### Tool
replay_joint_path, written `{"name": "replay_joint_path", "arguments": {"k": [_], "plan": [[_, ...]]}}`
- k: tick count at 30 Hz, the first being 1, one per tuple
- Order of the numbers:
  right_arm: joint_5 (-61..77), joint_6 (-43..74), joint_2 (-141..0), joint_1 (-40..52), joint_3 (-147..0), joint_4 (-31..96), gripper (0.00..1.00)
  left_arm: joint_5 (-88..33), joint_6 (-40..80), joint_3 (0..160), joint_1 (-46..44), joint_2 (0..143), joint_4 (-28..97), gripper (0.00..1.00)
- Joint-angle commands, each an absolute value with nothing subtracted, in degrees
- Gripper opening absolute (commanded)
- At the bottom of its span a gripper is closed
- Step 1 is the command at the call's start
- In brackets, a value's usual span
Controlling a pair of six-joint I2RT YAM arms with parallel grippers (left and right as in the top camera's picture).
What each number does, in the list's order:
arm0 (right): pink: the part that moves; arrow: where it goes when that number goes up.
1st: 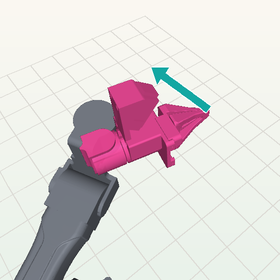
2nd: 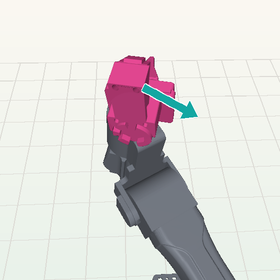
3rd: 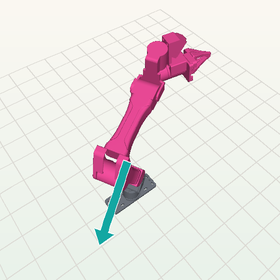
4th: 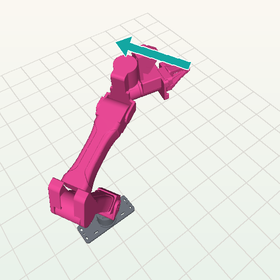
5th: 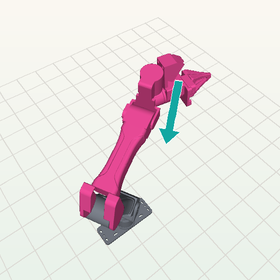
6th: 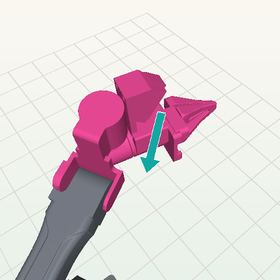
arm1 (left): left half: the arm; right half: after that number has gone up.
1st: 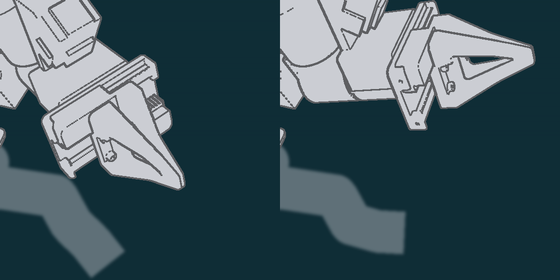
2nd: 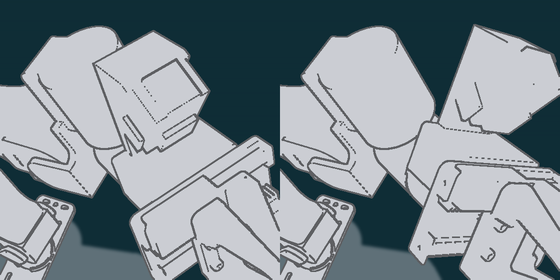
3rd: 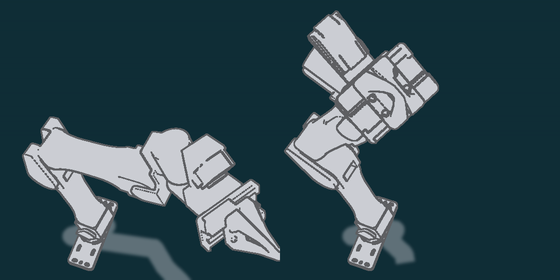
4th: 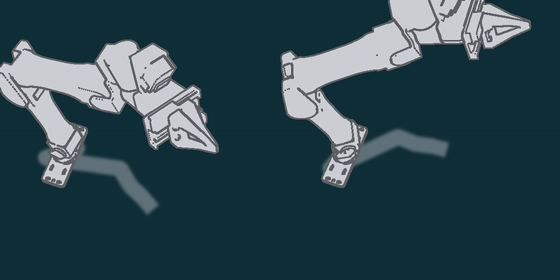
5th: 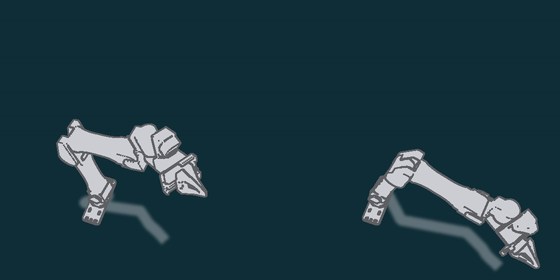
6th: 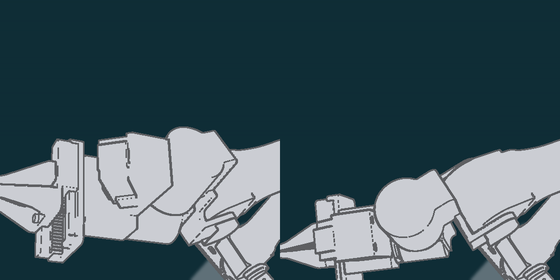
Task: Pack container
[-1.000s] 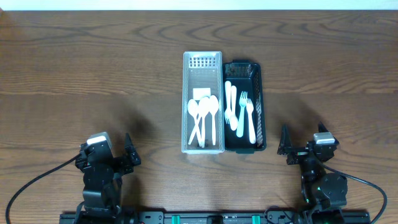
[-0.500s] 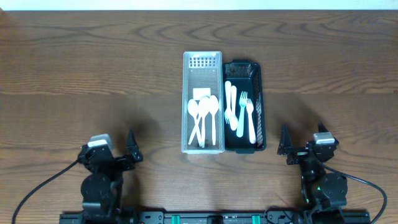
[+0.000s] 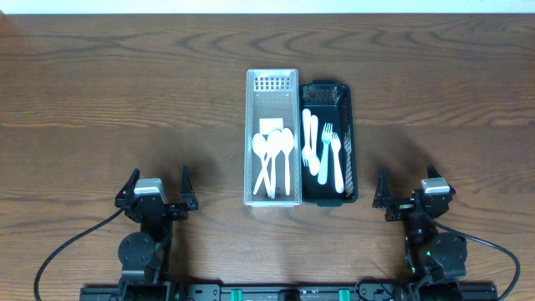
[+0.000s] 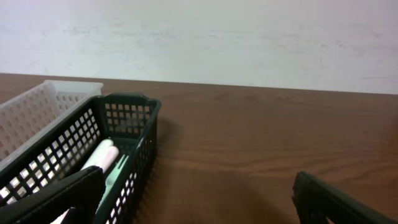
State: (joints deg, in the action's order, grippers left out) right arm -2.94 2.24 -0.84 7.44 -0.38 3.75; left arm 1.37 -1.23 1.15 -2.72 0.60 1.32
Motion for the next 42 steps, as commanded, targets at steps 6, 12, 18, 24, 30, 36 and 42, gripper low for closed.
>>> {"name": "replay_joint_path", "arguments": {"k": [6, 12, 18, 24, 30, 36, 42], "plan": [[-2.5, 1.2, -0.5, 7.9, -0.3, 4.1, 0.99, 1.4, -3.0, 0.3, -2.5, 1.8, 4.1, 0.98], [-2.5, 1.2, -0.5, 7.9, -0.3, 4.1, 0.99, 1.4, -3.0, 0.3, -2.5, 2.5, 4.1, 0.98], [-2.5, 1.2, -0.5, 7.9, -0.3, 4.1, 0.99, 1.4, -3.0, 0.3, -2.5, 2.5, 4.1, 0.98], [-2.5, 1.2, -0.5, 7.9, -0.3, 4.1, 0.99, 1.4, -3.0, 0.3, -2.5, 2.5, 4.1, 0.98], [-2.5, 1.2, -0.5, 7.9, -0.3, 4.1, 0.99, 1.4, -3.0, 0.3, -2.5, 2.5, 4.1, 0.98], [-2.5, 1.2, -0.5, 7.9, -0.3, 4.1, 0.99, 1.4, -3.0, 0.3, -2.5, 2.5, 4.1, 0.98], [-2.5, 1.2, -0.5, 7.9, -0.3, 4.1, 0.99, 1.4, -3.0, 0.3, -2.5, 2.5, 4.1, 0.98]]}}
